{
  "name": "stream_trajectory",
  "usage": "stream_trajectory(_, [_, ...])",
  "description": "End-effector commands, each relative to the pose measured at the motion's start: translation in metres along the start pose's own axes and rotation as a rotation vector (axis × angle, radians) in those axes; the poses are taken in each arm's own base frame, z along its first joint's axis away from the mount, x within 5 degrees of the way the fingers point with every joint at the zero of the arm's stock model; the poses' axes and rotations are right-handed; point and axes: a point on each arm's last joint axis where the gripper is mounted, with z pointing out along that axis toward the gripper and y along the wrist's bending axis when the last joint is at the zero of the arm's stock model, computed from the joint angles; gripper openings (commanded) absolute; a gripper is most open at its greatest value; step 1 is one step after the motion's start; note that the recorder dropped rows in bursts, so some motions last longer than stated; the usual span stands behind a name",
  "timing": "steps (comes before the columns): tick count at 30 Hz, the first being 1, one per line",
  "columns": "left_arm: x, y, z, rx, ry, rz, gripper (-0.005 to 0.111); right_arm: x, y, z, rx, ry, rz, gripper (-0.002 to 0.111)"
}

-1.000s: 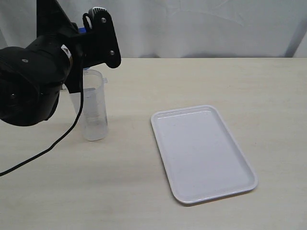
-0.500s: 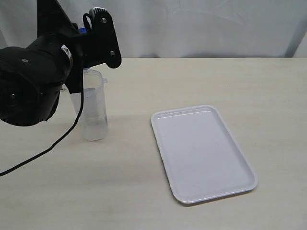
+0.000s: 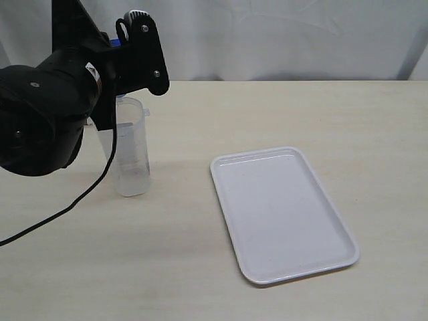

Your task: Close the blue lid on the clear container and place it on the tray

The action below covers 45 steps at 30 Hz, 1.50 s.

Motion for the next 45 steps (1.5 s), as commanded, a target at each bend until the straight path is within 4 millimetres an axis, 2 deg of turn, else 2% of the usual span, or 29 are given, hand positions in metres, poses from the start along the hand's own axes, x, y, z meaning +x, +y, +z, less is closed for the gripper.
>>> stream_trajectory(1, [-0.0006,-0.0001,-0.0009,0.002,-0.008,-0.012,0.0,0.0006,0.0001,0.0,-0.002,-0.004,-0.003,0.004])
stream_trajectory(45, [-0.0023,-0.0014,-0.001,0.016,-0.027,-0.017,0.0,0.0006,0.0001,0.0,-0.002,-0.004,-0.003,0.004])
